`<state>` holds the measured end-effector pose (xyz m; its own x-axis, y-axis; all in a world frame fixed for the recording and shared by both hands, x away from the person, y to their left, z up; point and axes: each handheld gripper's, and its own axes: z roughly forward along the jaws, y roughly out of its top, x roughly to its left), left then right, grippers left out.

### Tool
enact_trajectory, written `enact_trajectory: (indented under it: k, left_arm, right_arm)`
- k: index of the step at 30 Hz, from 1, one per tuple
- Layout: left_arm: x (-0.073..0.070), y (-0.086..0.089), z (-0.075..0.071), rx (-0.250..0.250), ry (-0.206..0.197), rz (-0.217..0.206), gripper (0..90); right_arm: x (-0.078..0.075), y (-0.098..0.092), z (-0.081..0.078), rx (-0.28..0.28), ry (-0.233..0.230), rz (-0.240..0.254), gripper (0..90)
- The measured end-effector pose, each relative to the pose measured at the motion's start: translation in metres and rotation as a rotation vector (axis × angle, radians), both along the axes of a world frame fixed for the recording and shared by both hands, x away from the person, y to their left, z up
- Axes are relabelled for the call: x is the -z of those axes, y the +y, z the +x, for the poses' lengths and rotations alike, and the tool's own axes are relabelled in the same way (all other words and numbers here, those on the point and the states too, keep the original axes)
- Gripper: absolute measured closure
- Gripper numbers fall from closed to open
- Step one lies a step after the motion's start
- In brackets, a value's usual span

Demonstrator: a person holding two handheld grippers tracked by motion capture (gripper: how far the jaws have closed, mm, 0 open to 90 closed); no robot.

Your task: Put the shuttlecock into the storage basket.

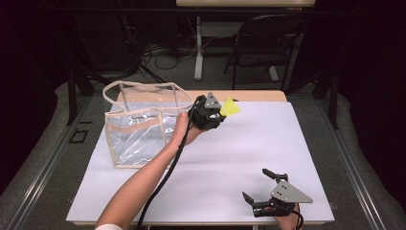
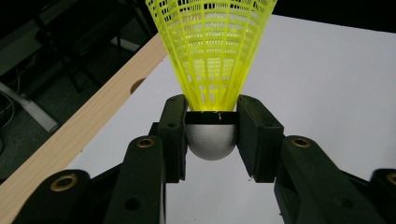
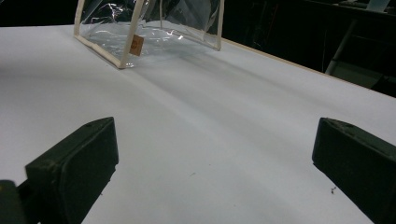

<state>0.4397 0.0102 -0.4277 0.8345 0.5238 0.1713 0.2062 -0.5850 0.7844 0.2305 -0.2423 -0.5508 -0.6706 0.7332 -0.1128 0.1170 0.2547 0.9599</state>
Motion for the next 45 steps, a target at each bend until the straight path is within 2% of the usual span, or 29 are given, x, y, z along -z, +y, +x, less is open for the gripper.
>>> enact_trajectory:
  k: [45]
  left_arm:
    - [-0.032,0.046,0.002,-0.081,-0.060,-0.044,64.9]
  right_arm:
    - [0.000,0.000,0.000,0.002,0.000,-0.003,0.0]
